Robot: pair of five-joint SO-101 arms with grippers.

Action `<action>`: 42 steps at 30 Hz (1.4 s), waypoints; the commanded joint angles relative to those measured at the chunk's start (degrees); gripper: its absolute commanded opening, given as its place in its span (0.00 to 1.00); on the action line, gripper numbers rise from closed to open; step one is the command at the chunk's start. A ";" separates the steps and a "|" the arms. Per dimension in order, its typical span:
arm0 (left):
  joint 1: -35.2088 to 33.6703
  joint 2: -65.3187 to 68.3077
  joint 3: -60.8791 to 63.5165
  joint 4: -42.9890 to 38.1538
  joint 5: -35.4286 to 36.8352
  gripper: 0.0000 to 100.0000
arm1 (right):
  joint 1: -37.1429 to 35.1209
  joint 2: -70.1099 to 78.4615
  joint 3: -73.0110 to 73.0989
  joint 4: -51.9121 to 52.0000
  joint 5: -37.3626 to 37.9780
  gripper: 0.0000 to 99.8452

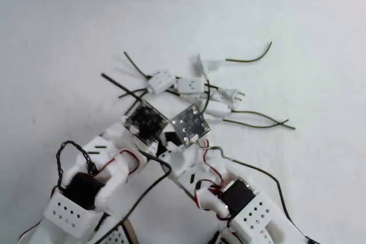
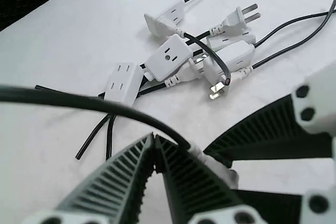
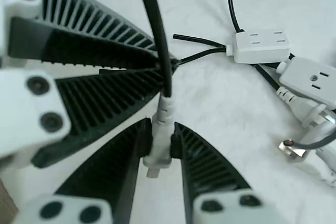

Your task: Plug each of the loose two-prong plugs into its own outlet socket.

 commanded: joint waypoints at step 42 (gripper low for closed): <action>9.63 -1.10 -3.08 0.70 -18.99 0.02 | 1.98 -1.45 0.53 -1.10 -0.09 0.02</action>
